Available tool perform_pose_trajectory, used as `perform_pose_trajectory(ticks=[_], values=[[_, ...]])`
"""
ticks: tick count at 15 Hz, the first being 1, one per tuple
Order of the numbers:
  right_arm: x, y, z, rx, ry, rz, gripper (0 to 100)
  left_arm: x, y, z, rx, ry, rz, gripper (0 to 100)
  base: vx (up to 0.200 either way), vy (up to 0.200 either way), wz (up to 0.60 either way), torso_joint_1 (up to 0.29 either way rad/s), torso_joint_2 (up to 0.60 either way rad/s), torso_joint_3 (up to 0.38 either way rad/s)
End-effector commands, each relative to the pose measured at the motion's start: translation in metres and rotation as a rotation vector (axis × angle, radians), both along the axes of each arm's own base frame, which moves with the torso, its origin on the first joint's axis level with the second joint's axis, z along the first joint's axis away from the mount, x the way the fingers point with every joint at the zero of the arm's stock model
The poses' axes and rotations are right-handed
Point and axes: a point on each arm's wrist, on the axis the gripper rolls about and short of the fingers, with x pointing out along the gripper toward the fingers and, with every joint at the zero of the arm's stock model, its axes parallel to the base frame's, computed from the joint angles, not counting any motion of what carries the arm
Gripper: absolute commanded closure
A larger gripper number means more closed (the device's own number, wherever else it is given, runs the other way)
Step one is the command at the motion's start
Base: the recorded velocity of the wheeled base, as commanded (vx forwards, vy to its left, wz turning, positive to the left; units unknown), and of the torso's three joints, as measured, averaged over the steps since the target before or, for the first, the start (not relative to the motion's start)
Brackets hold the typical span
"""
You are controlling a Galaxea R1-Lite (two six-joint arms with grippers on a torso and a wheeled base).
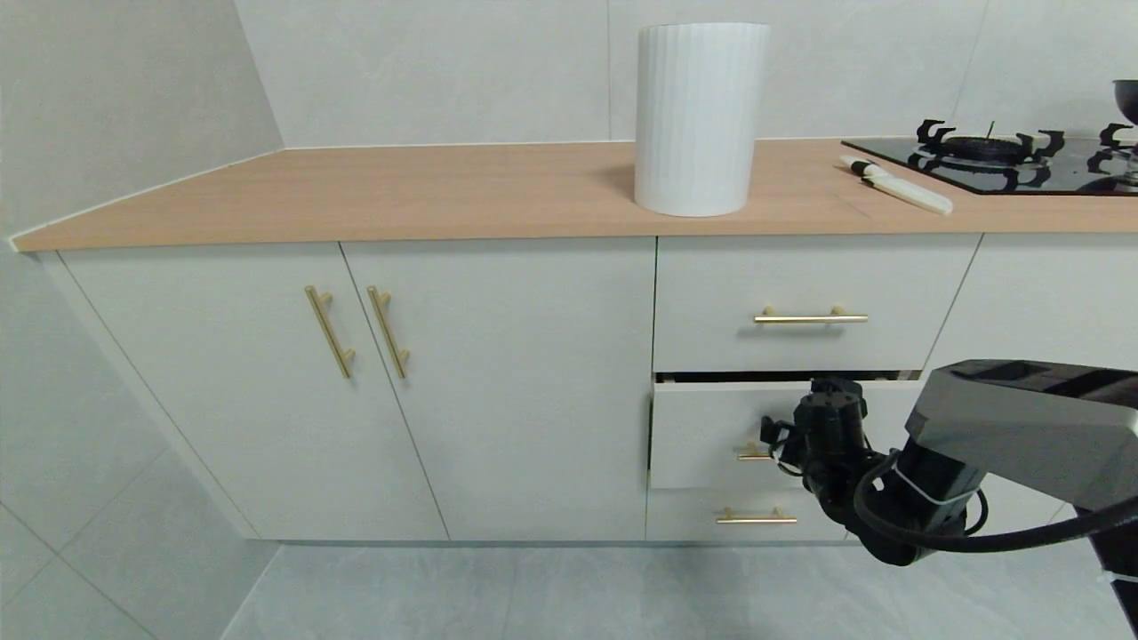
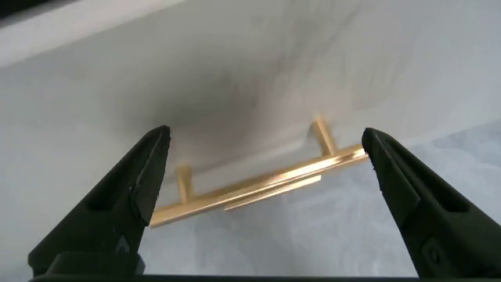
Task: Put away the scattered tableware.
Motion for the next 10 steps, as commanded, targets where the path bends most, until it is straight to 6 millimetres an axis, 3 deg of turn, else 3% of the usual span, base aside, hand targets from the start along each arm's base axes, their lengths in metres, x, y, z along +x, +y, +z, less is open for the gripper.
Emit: perform_pose_trajectory(ticks=[1, 4, 10], values=[[0.006, -0.001, -0.002, 0.002, -0.033, -0.022, 0, 0.000, 0.000, 0.000, 0.000, 0.001, 0.000, 0, 0.000, 0.000, 0.00, 0.000, 0.00, 0.000], [0.019, -0.008, 0.000, -0.004, -0.081, -0.095, 0, 0.000, 0.000, 0.000, -0.002, 0.001, 0.000, 0, 0.000, 0.000, 0.00, 0.000, 0.00, 0.000], [0.025, -0.011, 0.004, 0.003, -0.105, -0.112, 0, 0.000, 0.000, 0.000, -0.002, 0.001, 0.000, 0, 0.000, 0.000, 0.00, 0.000, 0.00, 0.000]])
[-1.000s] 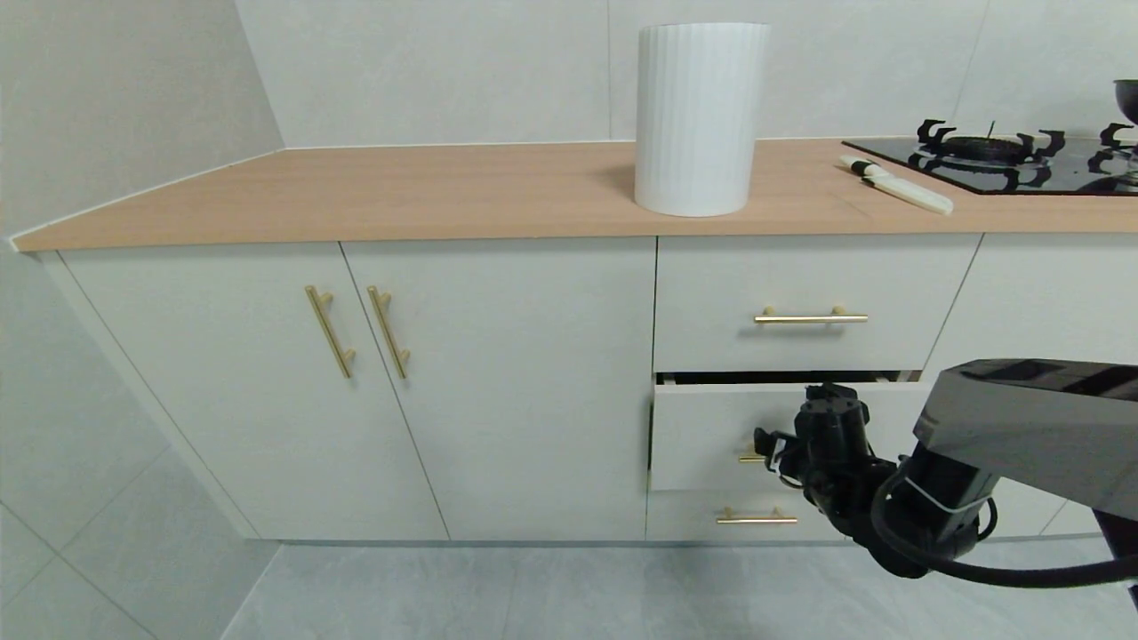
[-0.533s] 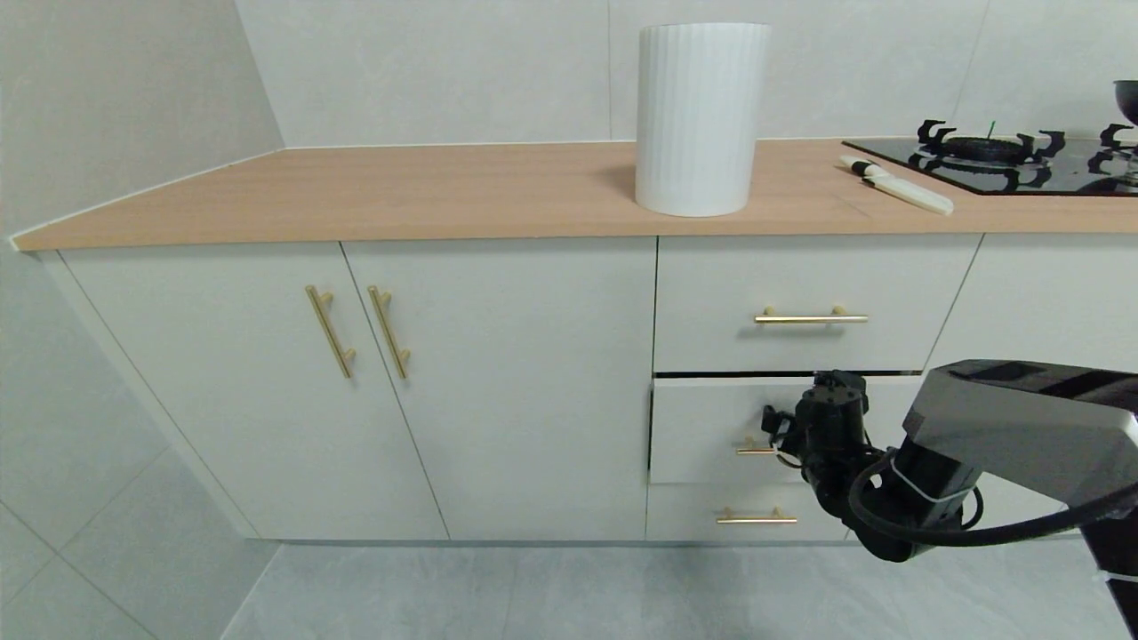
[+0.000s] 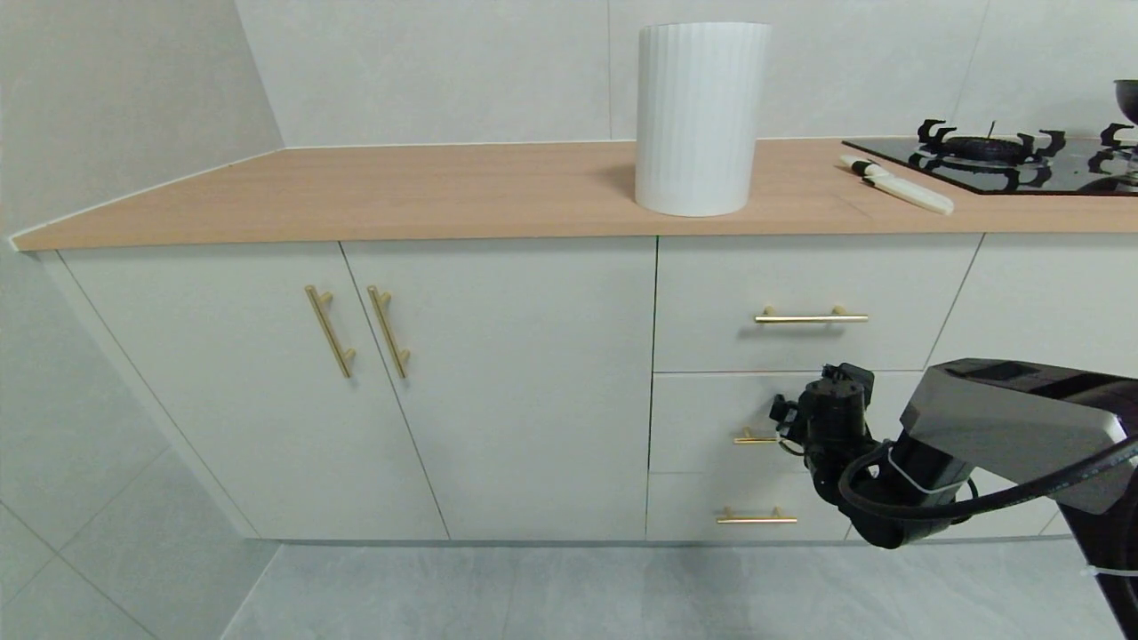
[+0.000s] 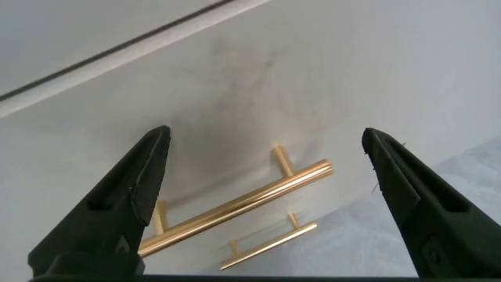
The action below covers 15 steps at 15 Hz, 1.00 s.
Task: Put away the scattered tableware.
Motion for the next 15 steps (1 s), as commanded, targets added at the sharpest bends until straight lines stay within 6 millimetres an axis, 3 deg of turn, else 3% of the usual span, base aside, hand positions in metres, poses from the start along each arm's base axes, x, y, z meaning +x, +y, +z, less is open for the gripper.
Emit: perform_pose_trajectory(ticks=[1, 8, 11, 13, 14, 15], values=[[0.007, -0.005, 0.005, 0.006, -0.027, -0.023, 0, 0.000, 0.000, 0.000, -0.002, 0.000, 0.000, 0, 0.000, 0.000, 0.00, 0.000, 0.00, 0.000], [0.009, -0.012, 0.012, 0.008, -0.046, -0.045, 0, 0.000, 0.000, 0.000, 0.000, 0.000, 0.000, 0, 0.000, 0.000, 0.00, 0.000, 0.00, 0.000], [-0.002, -0.014, 0.023, 0.002, -0.033, -0.033, 0, 0.000, 0.000, 0.000, 0.000, 0.000, 0.000, 0, 0.000, 0.000, 0.00, 0.000, 0.00, 0.000], [-0.032, -0.019, 0.050, -0.055, -0.002, 0.018, 0, 0.000, 0.000, 0.000, 0.000, 0.000, 0.000, 0, 0.000, 0.000, 0.00, 0.000, 0.00, 0.000], [-0.065, -0.026, 0.077, -0.099, 0.015, 0.115, 0, 0.000, 0.000, 0.000, -0.002, 0.000, 0.000, 0, 0.000, 0.000, 0.00, 0.000, 0.00, 0.000], [-0.085, -0.031, 0.091, -0.115, 0.015, 0.151, 0, 0.000, 0.000, 0.001, 0.000, -0.001, 0.000, 0, 0.000, 0.000, 0.00, 0.000, 0.00, 0.000]])
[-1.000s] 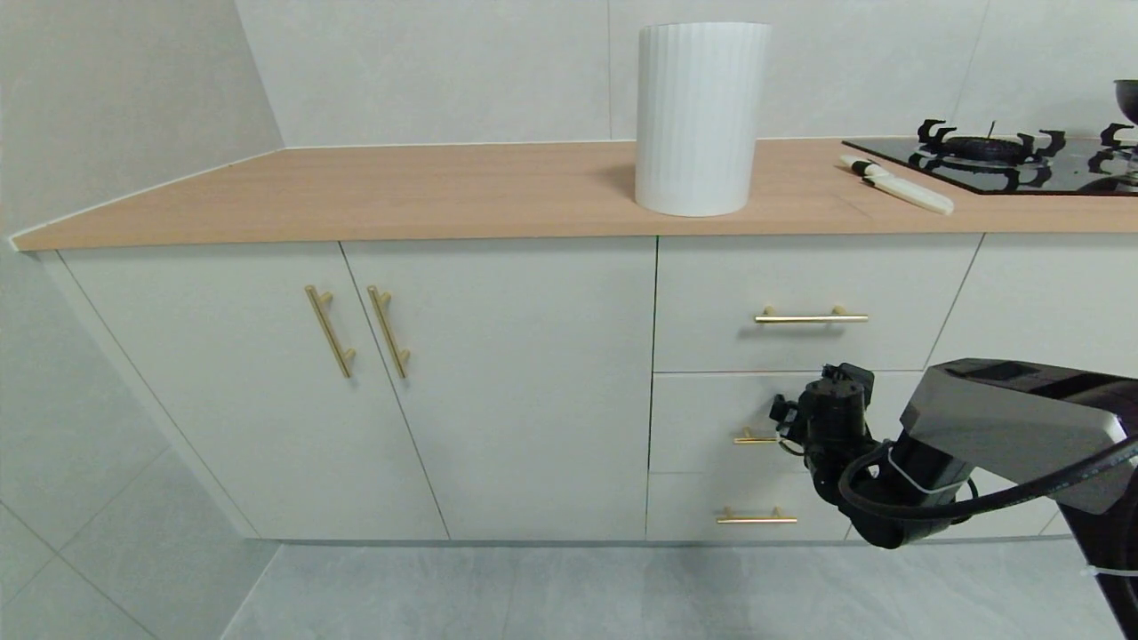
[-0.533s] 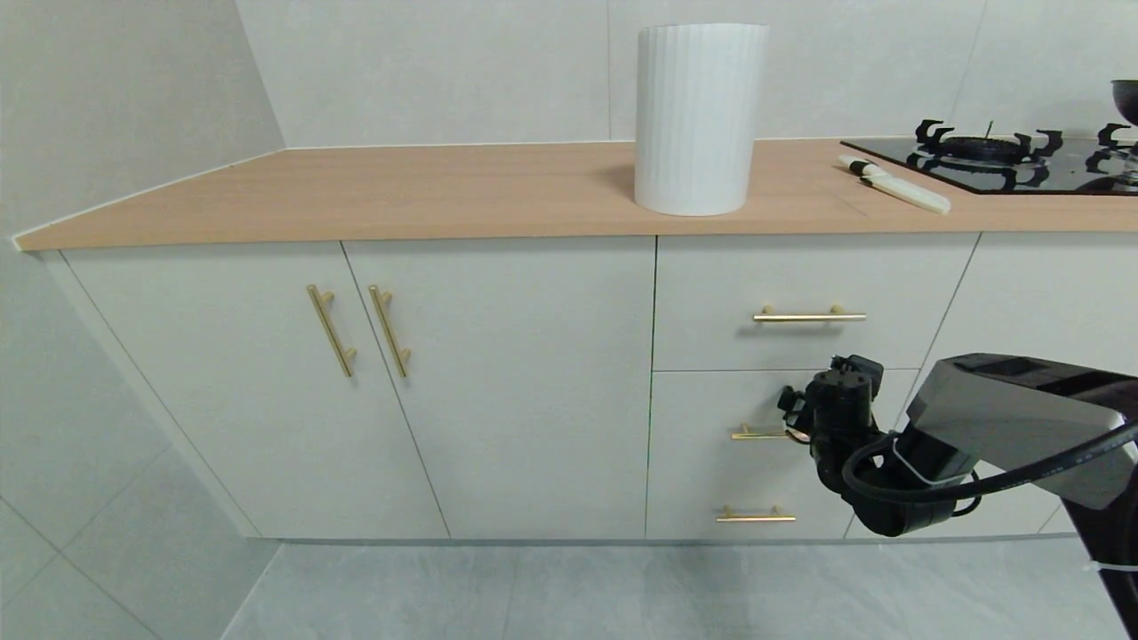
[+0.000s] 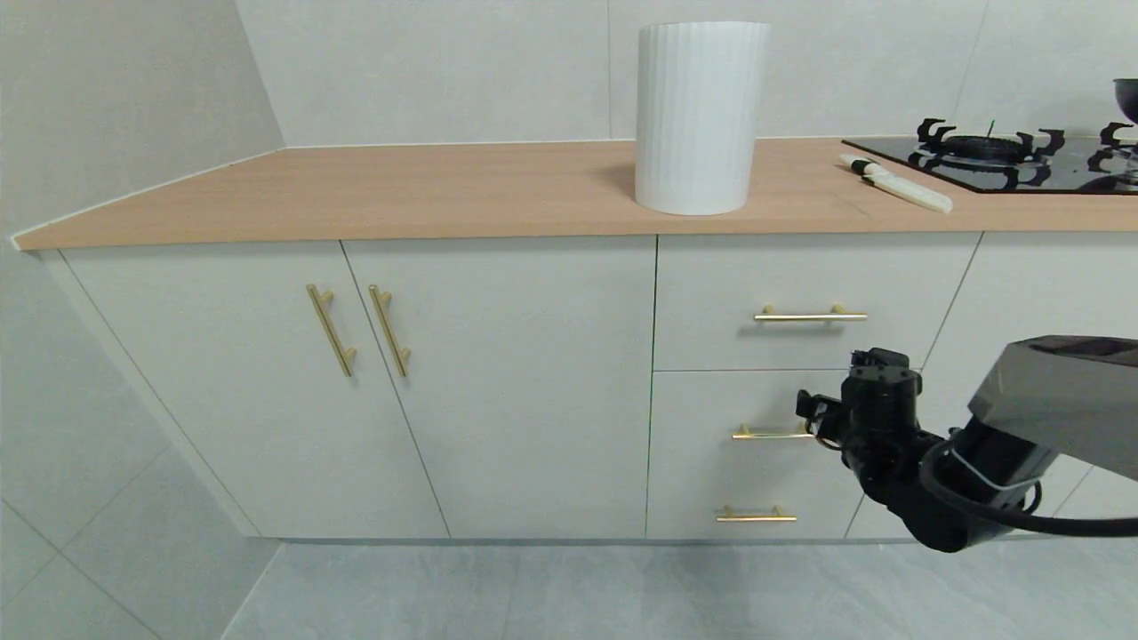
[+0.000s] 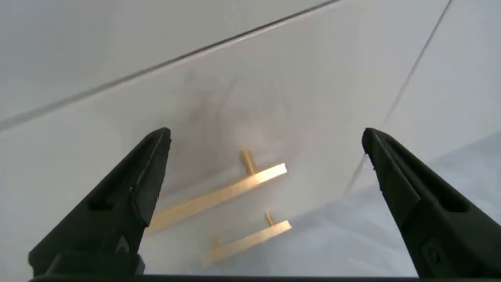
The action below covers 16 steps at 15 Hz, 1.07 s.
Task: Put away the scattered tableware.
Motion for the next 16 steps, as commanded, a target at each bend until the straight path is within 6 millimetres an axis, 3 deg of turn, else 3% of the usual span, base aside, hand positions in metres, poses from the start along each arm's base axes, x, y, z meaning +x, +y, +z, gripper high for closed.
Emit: perform_pose_trajectory(ticks=[1, 4, 5, 6, 8, 9, 12, 14, 16], values=[[-0.067, -0.015, 0.064, -0.046, -0.034, 0.098, 0, 0.000, 0.000, 0.000, 0.000, 0.001, 0.001, 0, 0.000, 0.000, 0.00, 0.000, 0.00, 0.000], [-0.132, -0.032, 0.106, -0.075, -0.124, 0.090, 0, 0.000, 0.000, 0.000, -0.001, 0.001, 0.001, 0, 0.000, 0.000, 0.00, 0.000, 0.00, 0.000], [-0.144, -0.036, 0.109, -0.082, -0.134, 0.080, 0, 0.000, 0.000, 0.000, -0.001, 0.001, 0.001, 0, 0.000, 0.000, 0.00, 0.000, 0.00, 0.000], [-0.178, -0.046, 0.115, -0.133, -0.149, 0.050, 0, 0.000, 0.000, 0.000, 0.000, 0.001, 0.001, 0, 0.000, 0.000, 0.00, 0.000, 0.00, 0.000], [-0.222, -0.061, 0.125, -0.159, -0.224, 0.006, 0, 0.000, 0.000, 0.000, 0.000, 0.001, 0.001, 0, 0.000, 0.000, 0.00, 0.000, 0.00, 0.000], [-0.234, -0.067, 0.127, -0.165, -0.236, -0.019, 0, 0.000, 0.000, 0.000, -0.001, 0.001, 0.001, 0, 0.000, 0.000, 0.00, 0.000, 0.00, 0.000], [-0.301, -0.086, 0.130, -0.182, -0.268, -0.079, 0, 0.000, 0.000, 0.000, -0.001, 0.001, 0.001, 0, 0.000, 0.000, 0.00, 0.000, 0.00, 0.000], [-0.344, -0.095, 0.118, -0.200, -0.232, -0.114, 0, 0.000, 0.000, 0.000, -0.001, 0.001, 0.001, 0, 0.000, 0.000, 0.00, 0.000, 0.00, 0.000], [-0.373, -0.098, 0.110, -0.203, -0.240, -0.139, 0, 0.000, 0.000, 0.000, -0.001, 0.001, 0.001, 0, 0.000, 0.000, 0.00, 0.000, 0.00, 0.000]])
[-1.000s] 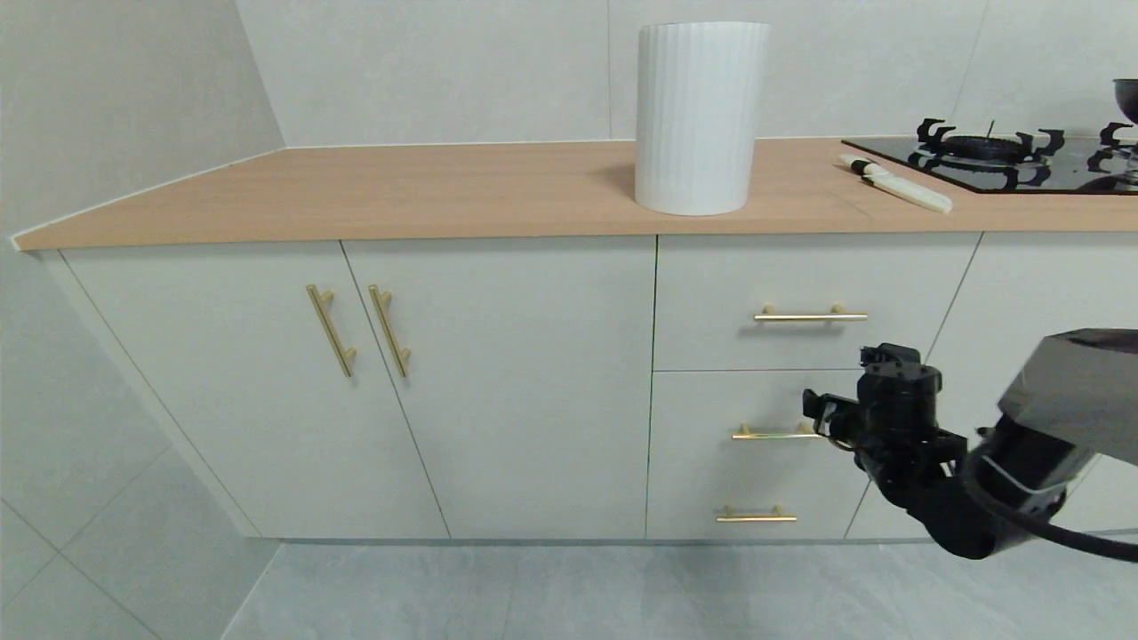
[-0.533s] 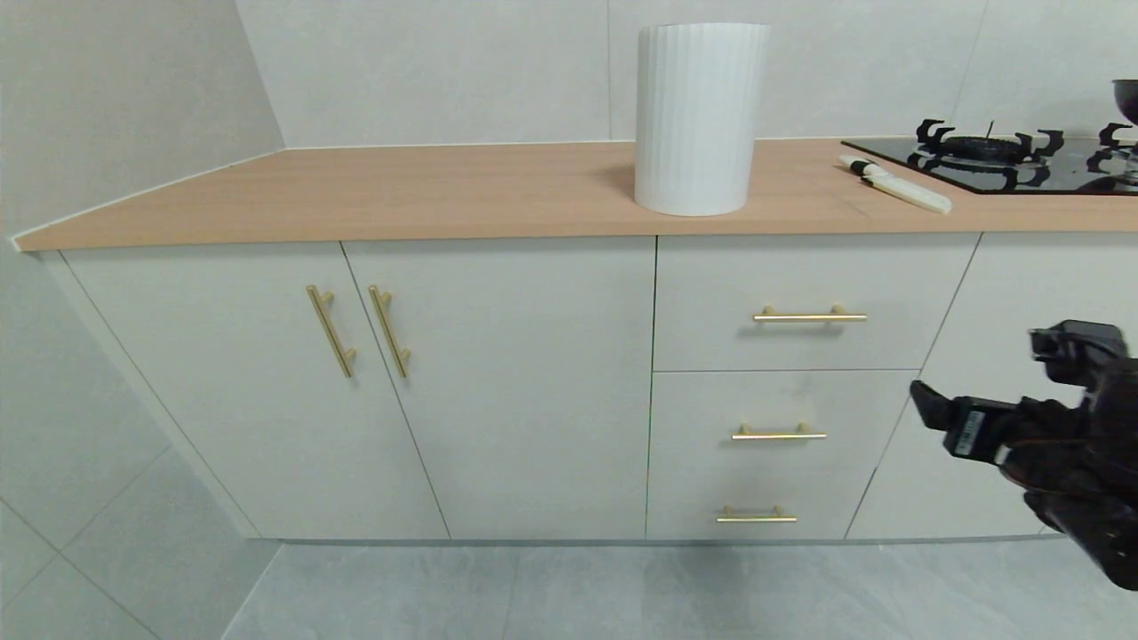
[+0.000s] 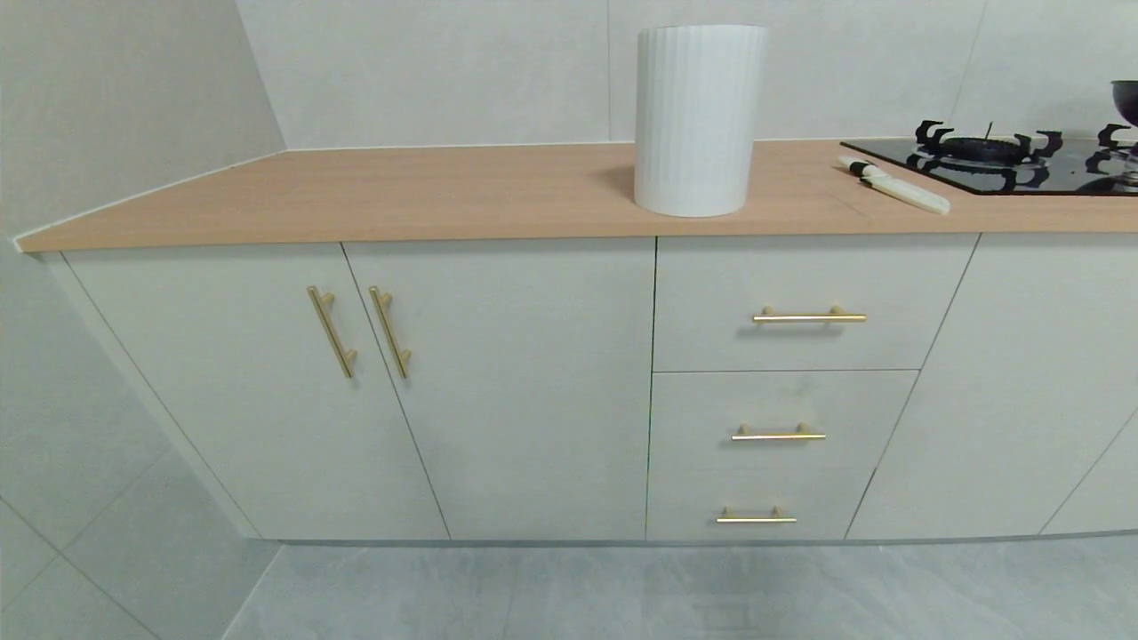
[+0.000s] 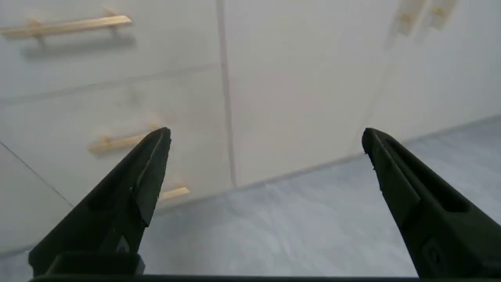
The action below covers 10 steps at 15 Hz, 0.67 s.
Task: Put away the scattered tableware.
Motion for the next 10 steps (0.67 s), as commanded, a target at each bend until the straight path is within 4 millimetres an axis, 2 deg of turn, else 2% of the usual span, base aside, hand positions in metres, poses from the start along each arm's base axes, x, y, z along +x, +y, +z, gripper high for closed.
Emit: perform_pose_trajectory(ticks=[1, 2, 5, 8, 10], values=[[-0.076, -0.010, -0.009, 0.006, -0.156, -0.061, 0, 0.000, 0.000, 0.000, -0.001, 0.000, 0.000, 0, 0.000, 0.000, 0.00, 0.000, 0.00, 0.000], [-0.091, -0.010, -0.010, -0.014, -0.192, -0.064, 0, 0.000, 0.000, 0.000, -0.001, 0.000, 0.000, 0, 0.000, 0.000, 0.00, 0.000, 0.00, 0.000], [-0.109, -0.007, -0.018, -0.066, -0.280, -0.008, 0, 0.000, 0.000, 0.000, 0.001, 0.000, 0.000, 0, 0.000, 0.000, 0.00, 0.000, 0.00, 0.000], [-0.107, -0.005, -0.024, -0.063, -0.283, 0.069, 0, 0.000, 0.000, 0.000, -0.001, 0.000, 0.000, 0, 0.000, 0.000, 0.00, 0.000, 0.00, 0.000], [-0.101, -0.004, -0.036, -0.054, -0.250, 0.142, 0, 0.000, 0.000, 0.000, -0.001, 0.000, 0.000, 0, 0.000, 0.000, 0.00, 0.000, 0.00, 0.000]])
